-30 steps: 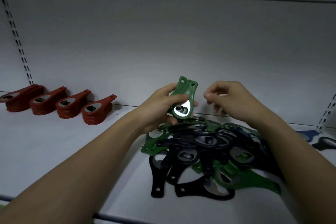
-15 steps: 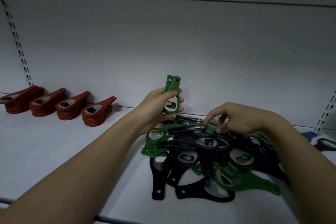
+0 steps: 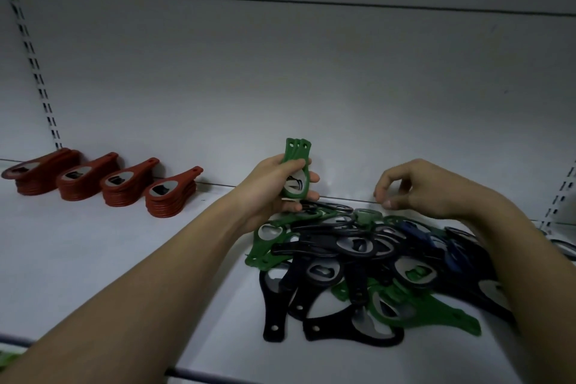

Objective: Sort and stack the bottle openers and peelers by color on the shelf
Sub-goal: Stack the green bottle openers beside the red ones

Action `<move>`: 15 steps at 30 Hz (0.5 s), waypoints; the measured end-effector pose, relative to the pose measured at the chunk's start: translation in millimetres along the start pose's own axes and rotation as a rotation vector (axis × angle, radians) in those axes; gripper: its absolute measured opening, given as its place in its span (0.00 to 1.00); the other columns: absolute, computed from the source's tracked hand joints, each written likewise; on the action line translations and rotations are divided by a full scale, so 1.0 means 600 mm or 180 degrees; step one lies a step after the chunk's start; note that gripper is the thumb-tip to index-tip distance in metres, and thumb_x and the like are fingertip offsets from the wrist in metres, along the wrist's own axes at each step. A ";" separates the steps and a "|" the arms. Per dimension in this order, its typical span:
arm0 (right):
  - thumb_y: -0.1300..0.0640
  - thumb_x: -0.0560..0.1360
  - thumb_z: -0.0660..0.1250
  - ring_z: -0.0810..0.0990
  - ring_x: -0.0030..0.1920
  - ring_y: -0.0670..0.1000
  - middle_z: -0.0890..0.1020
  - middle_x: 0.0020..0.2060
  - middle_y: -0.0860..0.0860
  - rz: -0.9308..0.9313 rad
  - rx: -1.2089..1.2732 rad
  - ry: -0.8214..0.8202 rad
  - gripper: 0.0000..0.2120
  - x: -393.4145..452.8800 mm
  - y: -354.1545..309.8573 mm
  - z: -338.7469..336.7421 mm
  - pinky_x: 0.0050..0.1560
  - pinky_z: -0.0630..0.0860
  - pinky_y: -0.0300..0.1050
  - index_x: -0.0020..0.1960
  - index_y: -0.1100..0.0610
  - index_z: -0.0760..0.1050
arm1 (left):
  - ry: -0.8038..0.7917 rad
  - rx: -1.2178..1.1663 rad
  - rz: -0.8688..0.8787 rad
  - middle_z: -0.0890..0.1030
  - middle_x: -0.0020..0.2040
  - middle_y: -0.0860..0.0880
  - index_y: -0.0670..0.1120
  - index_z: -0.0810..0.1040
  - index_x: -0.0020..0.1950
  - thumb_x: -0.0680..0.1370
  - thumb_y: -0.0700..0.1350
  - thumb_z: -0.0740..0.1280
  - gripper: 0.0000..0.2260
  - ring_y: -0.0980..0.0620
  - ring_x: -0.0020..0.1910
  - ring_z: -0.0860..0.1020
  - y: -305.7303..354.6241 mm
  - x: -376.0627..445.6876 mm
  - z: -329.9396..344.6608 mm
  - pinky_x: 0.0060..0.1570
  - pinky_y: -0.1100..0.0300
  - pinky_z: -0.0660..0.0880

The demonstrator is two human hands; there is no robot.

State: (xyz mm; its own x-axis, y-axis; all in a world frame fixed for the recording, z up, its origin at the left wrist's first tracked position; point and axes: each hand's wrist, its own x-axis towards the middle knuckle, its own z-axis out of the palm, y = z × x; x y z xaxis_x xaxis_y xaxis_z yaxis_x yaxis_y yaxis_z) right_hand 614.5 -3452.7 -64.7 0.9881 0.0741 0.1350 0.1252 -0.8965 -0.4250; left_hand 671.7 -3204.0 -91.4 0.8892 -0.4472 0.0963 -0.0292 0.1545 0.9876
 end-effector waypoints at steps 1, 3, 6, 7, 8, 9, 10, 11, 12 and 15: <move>0.64 0.74 0.72 0.82 0.39 0.52 0.85 0.42 0.49 0.0011 -0.0062 -0.0076 0.12 0.001 -0.001 0.003 0.45 0.78 0.47 0.41 0.46 0.82 | 0.0010 0.0017 -0.0009 0.83 0.46 0.47 0.42 0.74 0.64 0.84 0.45 0.60 0.11 0.49 0.35 0.83 0.000 0.000 0.000 0.25 0.62 0.73; 0.67 0.75 0.68 0.82 0.43 0.53 0.84 0.45 0.48 0.0000 -0.0150 -0.0239 0.17 0.001 -0.007 0.013 0.48 0.77 0.48 0.49 0.44 0.81 | 0.0010 0.0051 -0.0018 0.83 0.47 0.47 0.43 0.75 0.63 0.84 0.45 0.60 0.11 0.49 0.36 0.83 0.000 0.000 0.001 0.25 0.62 0.72; 0.68 0.75 0.62 0.82 0.45 0.58 0.83 0.50 0.49 0.0063 -0.0268 -0.0610 0.25 0.006 -0.014 0.027 0.48 0.78 0.55 0.58 0.39 0.78 | -0.0012 0.0092 -0.0034 0.83 0.47 0.47 0.44 0.75 0.63 0.84 0.45 0.60 0.11 0.50 0.36 0.83 0.002 -0.001 0.002 0.25 0.62 0.72; 0.67 0.76 0.62 0.81 0.44 0.60 0.84 0.49 0.54 0.0114 -0.0317 -0.0751 0.26 0.008 -0.016 0.030 0.51 0.78 0.58 0.58 0.36 0.78 | -0.0019 0.0113 -0.0041 0.83 0.47 0.47 0.44 0.75 0.63 0.84 0.45 0.60 0.11 0.50 0.37 0.84 0.002 -0.002 0.002 0.25 0.62 0.72; 0.65 0.77 0.64 0.81 0.44 0.61 0.84 0.48 0.58 0.0143 -0.0336 -0.0842 0.24 0.009 -0.017 0.033 0.53 0.78 0.59 0.58 0.35 0.77 | -0.0026 0.0133 -0.0050 0.83 0.48 0.47 0.44 0.75 0.63 0.84 0.45 0.60 0.11 0.50 0.37 0.84 0.002 -0.002 0.002 0.25 0.62 0.72; 0.63 0.78 0.65 0.81 0.44 0.61 0.84 0.47 0.60 0.0157 -0.0336 -0.0852 0.22 0.008 -0.017 0.034 0.54 0.78 0.59 0.57 0.35 0.78 | -0.0032 0.0142 -0.0062 0.83 0.48 0.47 0.44 0.75 0.63 0.84 0.45 0.60 0.10 0.50 0.37 0.84 0.002 -0.002 0.002 0.25 0.62 0.72; 0.62 0.78 0.66 0.81 0.45 0.62 0.83 0.47 0.59 0.0157 -0.0333 -0.0821 0.20 0.008 -0.017 0.034 0.54 0.78 0.57 0.57 0.37 0.78 | -0.0037 0.0140 -0.0076 0.83 0.48 0.47 0.44 0.75 0.63 0.84 0.45 0.60 0.10 0.50 0.37 0.84 0.001 -0.002 0.002 0.24 0.63 0.72; 0.62 0.78 0.67 0.82 0.47 0.61 0.83 0.47 0.55 0.0149 -0.0317 -0.0792 0.18 0.008 -0.018 0.035 0.53 0.78 0.55 0.57 0.39 0.79 | -0.0042 0.0132 -0.0095 0.83 0.48 0.47 0.44 0.75 0.63 0.83 0.45 0.61 0.10 0.50 0.37 0.84 0.000 -0.001 0.002 0.24 0.63 0.72; 0.62 0.78 0.67 0.82 0.47 0.58 0.81 0.48 0.50 0.0144 -0.0310 -0.0762 0.16 0.006 -0.018 0.035 0.52 0.78 0.52 0.57 0.42 0.79 | -0.0045 0.0123 -0.0123 0.83 0.48 0.47 0.44 0.75 0.63 0.83 0.45 0.61 0.10 0.50 0.37 0.84 -0.001 0.000 0.003 0.25 0.63 0.72; 0.62 0.77 0.69 0.79 0.46 0.48 0.77 0.53 0.44 0.0093 -0.0322 -0.0649 0.12 0.006 -0.017 0.036 0.53 0.76 0.47 0.54 0.45 0.79 | -0.0072 0.0026 -0.0233 0.83 0.48 0.46 0.44 0.75 0.63 0.83 0.47 0.61 0.12 0.49 0.39 0.84 -0.004 0.004 0.003 0.27 0.62 0.74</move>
State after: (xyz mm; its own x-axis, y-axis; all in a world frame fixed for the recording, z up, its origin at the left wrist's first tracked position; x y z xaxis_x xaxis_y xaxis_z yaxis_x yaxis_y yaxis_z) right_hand 618.4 -3433.8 -79.2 0.9901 0.1251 -0.0641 0.0969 -0.9380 -0.3327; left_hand 673.0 -3206.8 -93.2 0.8785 -0.4770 0.0266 0.0316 0.1135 0.9930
